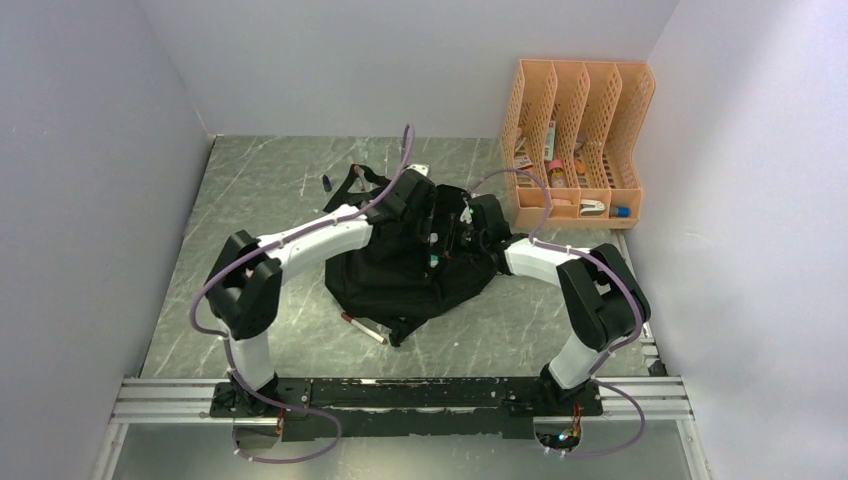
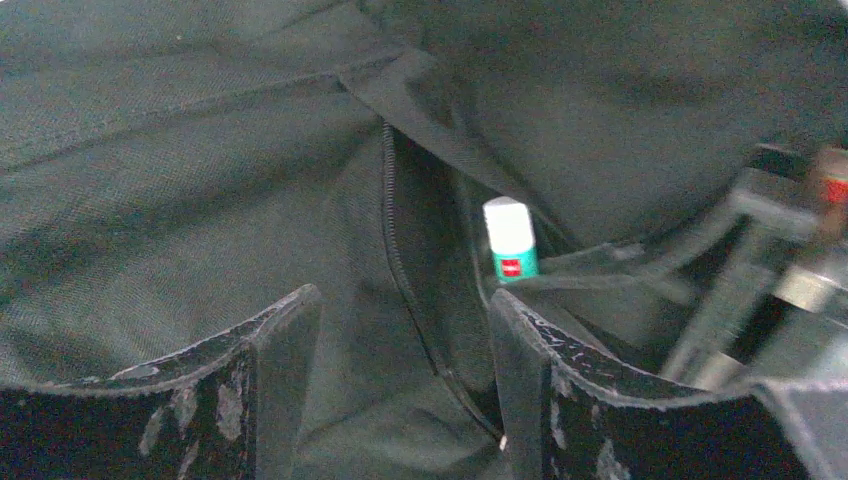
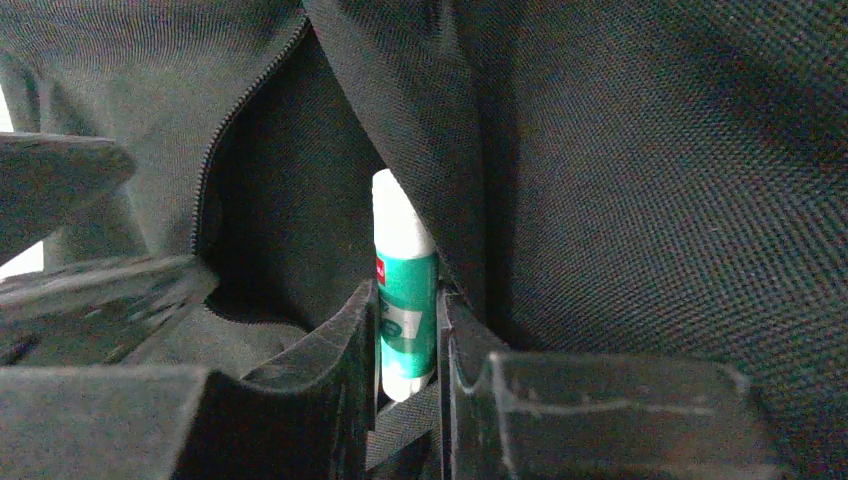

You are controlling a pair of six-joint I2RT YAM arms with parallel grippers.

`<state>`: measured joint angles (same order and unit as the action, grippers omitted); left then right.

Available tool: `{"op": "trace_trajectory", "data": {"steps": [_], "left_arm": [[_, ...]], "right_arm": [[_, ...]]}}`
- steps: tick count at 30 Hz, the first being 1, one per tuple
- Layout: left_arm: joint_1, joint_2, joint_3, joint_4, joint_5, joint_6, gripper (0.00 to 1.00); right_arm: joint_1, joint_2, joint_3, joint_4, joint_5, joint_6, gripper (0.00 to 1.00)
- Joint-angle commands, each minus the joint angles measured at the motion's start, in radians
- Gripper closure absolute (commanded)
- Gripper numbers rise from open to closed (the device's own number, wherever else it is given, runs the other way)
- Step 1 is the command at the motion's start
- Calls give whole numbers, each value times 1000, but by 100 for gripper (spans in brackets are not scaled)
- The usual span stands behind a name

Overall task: Pack the student bag
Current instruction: Place the stationery in the student bag.

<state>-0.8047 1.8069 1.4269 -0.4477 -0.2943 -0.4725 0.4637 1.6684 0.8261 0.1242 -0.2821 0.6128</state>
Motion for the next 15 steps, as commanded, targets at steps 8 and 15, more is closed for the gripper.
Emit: {"op": "trace_trajectory", "data": {"steps": [8, 15], "left_arm": [[-14, 117, 92, -114, -109, 22, 48], [-14, 106, 85, -125, -119, 44, 84]], "right_arm": [[-42, -34, -44, -16, 4, -2, 100], [-47, -33, -39, -6, -21, 9, 100]]}}
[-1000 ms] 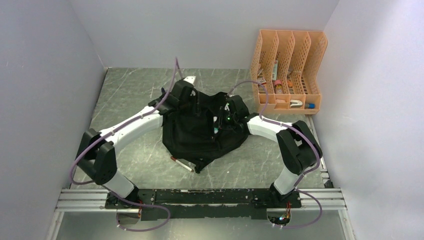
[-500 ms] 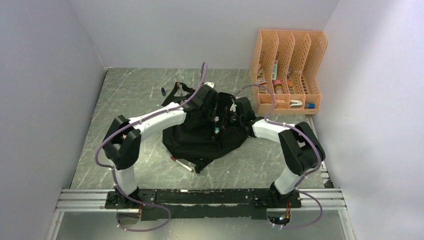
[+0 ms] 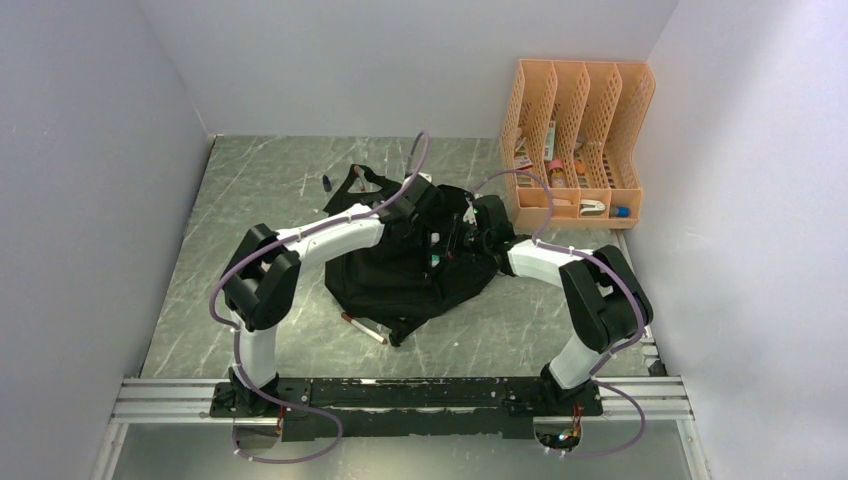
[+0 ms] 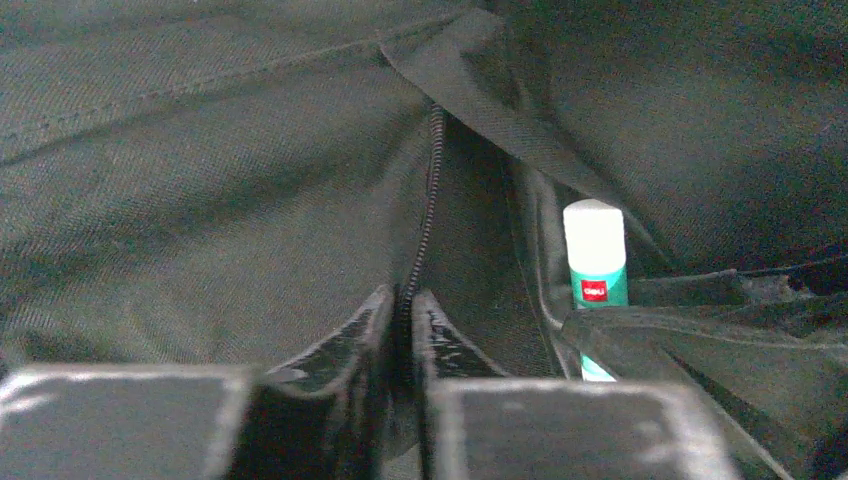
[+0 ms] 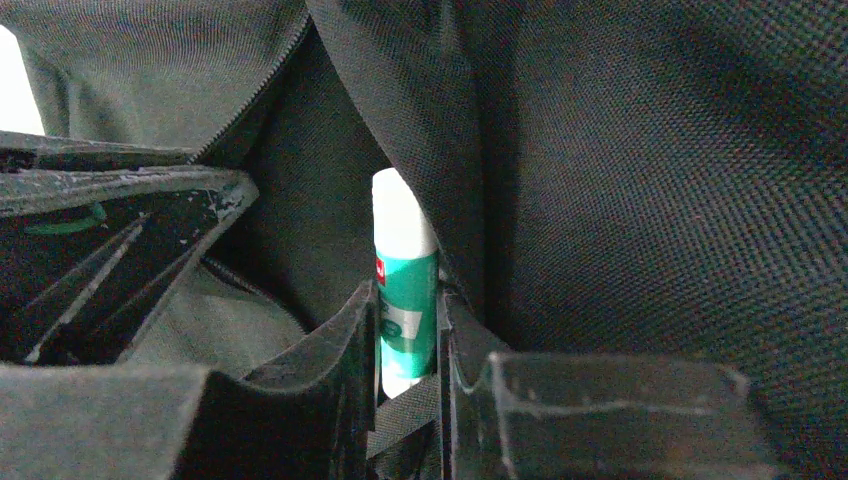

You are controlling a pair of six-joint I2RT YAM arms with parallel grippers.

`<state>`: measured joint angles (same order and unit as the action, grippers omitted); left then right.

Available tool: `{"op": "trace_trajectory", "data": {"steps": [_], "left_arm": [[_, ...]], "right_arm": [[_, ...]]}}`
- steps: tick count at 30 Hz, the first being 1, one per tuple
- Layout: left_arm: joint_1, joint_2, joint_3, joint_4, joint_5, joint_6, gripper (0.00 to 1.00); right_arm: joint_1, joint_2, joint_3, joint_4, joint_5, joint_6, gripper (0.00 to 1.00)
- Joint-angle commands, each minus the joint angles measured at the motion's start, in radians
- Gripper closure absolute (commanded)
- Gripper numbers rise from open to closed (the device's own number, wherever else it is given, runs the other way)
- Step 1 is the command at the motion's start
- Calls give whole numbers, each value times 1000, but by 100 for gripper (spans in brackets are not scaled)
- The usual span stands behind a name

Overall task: Pack the student bag
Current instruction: Place the stationery in the student bag.

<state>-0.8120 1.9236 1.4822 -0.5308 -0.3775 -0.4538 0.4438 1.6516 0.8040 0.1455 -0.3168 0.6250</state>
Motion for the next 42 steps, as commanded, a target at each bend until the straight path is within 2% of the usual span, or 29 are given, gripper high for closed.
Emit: {"op": "trace_trajectory", "data": {"steps": [1, 3, 10, 20, 23, 29, 33, 36, 42], "left_arm": [[-7, -13, 32, -46, -40, 29, 91], [-7, -21, 42, -54, -44, 34, 95], [-7, -76, 73, -19, 41, 79, 95], [-7, -122, 101, -5, 102, 82, 95], [-7, -131, 98, 1, 118, 79, 95], [-7, -144, 90, 0, 120, 73, 95], [-7, -158, 80, 0, 106, 71, 95], [-6, -166, 69, -3, 69, 57, 95], [-3, -192, 1, -6, -32, 10, 95]], "right_arm": [[-26, -16, -12, -26, 2, 0, 100], [-27, -14, 4, -27, -30, 8, 100], [-25, 32, 104, -52, -182, 13, 100], [-21, 102, 153, -18, -265, 64, 100], [-16, 120, 152, 52, -304, 109, 100], [1, 179, 136, 328, -418, 266, 100], [49, 223, 165, 375, -435, 299, 97], [111, 248, 197, 341, -412, 267, 92], [158, 270, 163, 371, -342, 257, 64]]}}
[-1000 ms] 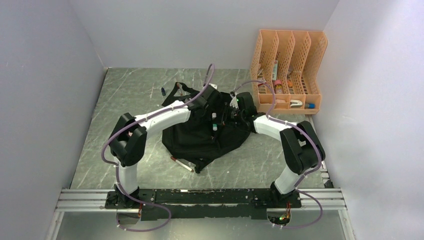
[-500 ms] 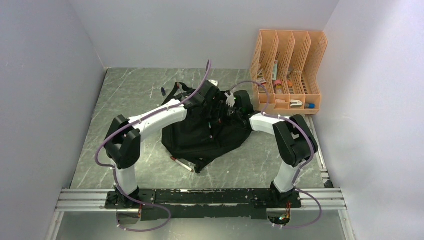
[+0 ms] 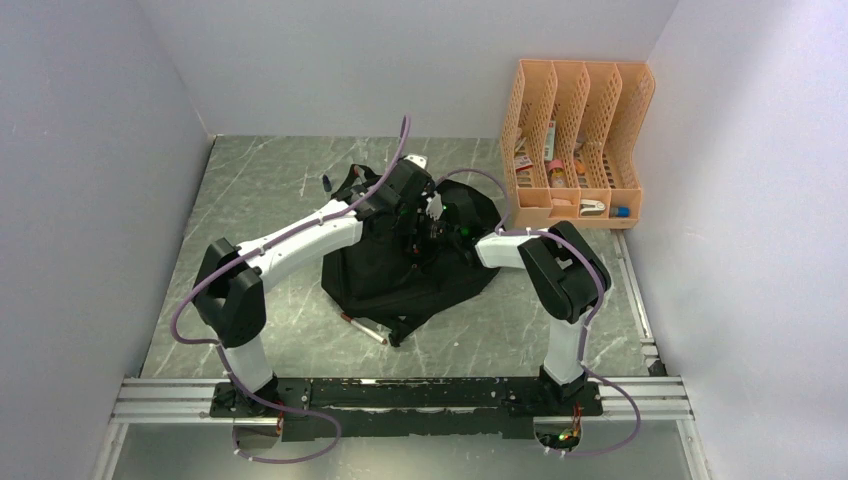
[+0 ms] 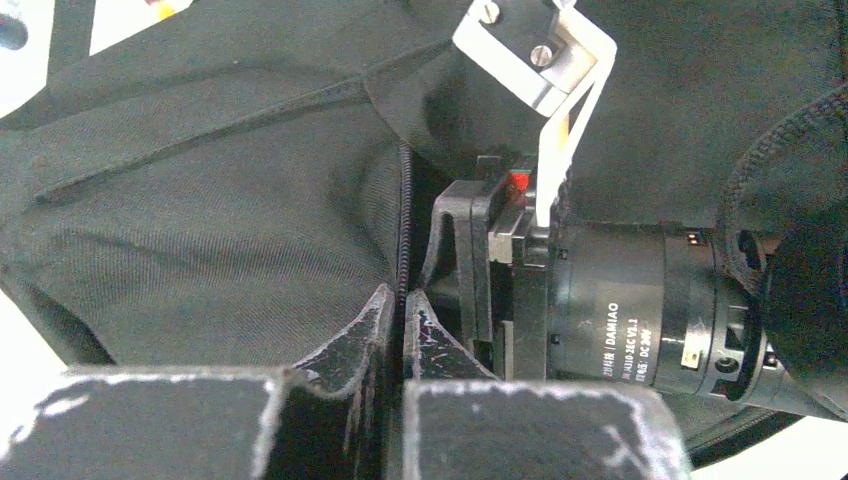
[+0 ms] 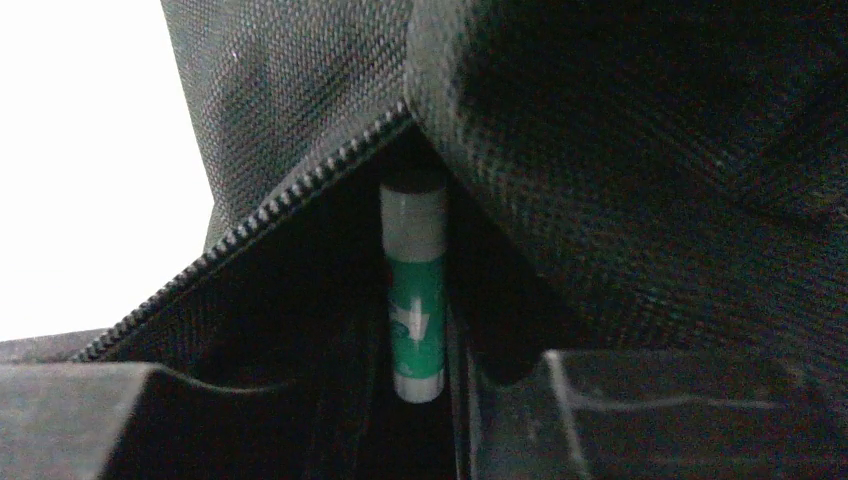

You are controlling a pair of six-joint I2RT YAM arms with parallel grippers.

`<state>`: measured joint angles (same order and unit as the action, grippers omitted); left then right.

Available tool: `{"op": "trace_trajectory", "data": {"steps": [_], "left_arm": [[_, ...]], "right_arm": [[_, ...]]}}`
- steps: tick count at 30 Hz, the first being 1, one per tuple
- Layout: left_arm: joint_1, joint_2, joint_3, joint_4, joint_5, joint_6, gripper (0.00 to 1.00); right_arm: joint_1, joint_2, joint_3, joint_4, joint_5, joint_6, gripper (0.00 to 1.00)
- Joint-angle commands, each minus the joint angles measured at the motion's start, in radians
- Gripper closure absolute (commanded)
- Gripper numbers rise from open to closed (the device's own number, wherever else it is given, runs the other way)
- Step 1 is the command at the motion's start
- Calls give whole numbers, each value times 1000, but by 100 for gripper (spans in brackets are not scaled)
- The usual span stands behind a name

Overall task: Pack the student bag
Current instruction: Place the stationery in the student bag.

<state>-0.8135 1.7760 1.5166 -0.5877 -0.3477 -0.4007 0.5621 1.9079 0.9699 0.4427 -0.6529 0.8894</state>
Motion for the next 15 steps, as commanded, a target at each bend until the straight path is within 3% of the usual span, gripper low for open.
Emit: {"op": "trace_trajectory", "data": {"steps": [1, 15], "left_arm": [[1, -48, -46, 49, -72, -47, 95], [70, -141, -182, 89, -22, -73, 95]], "right_arm": [[40, 13, -12, 68, 0, -11, 62], [12, -212, 48, -331, 253, -288, 43]]}}
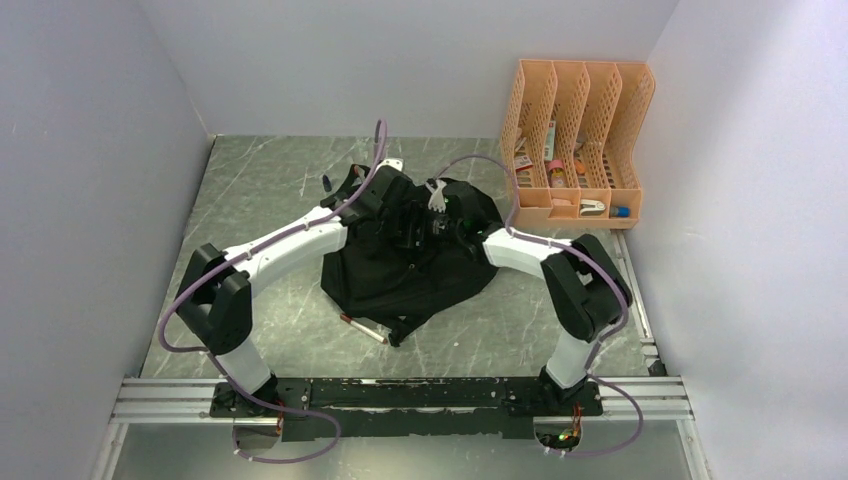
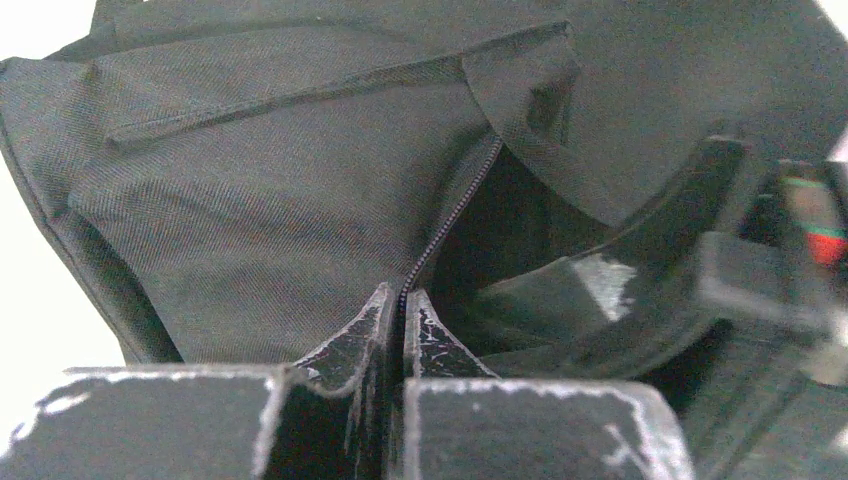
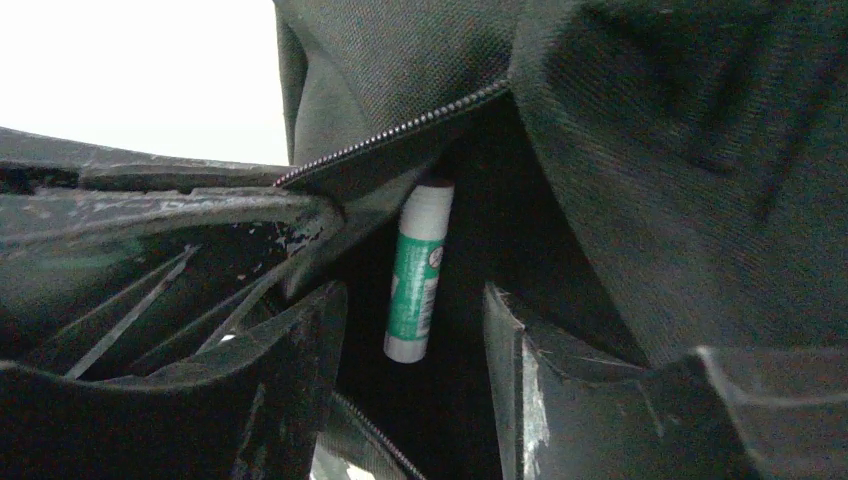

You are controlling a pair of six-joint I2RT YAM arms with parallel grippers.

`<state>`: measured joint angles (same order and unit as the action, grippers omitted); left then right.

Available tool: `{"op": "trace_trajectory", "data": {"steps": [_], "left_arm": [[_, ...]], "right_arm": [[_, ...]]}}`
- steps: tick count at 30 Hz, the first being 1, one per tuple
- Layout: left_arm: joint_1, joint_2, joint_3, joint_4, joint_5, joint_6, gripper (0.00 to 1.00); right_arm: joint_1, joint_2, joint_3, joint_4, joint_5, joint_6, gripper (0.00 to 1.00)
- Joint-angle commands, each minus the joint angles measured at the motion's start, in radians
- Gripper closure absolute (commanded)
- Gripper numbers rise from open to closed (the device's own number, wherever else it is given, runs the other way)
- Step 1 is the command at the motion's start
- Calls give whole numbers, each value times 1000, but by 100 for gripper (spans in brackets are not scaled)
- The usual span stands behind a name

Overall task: Pack the student bag
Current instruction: Place the stationery in the student bag.

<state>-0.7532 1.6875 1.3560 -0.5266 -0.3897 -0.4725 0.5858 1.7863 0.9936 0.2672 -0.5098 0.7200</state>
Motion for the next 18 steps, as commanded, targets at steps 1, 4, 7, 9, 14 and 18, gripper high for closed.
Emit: {"op": "trace_trajectory", "data": {"steps": [1, 4, 7, 9, 14, 18], "left_arm": [[10, -57, -25, 35, 28, 3, 95], [11, -59, -30, 48, 49, 9, 95], [11, -53, -27, 54, 60, 17, 95], [11, -49, -23, 55, 65, 21, 95], [13, -45, -16, 57, 75, 28, 95], [13, -46, -12, 59, 87, 31, 95]], "right_arm": [[-16, -114, 20, -179, 133, -135, 43], [-30, -183, 16, -253, 202, -188, 41], [-40, -258, 10, -334, 293, -231, 40], [-44, -322, -7, -362, 384, -258, 40], [-76, -462, -22, -485, 731, -299, 39], [-158, -498, -27, -613, 903, -280, 35]]}}
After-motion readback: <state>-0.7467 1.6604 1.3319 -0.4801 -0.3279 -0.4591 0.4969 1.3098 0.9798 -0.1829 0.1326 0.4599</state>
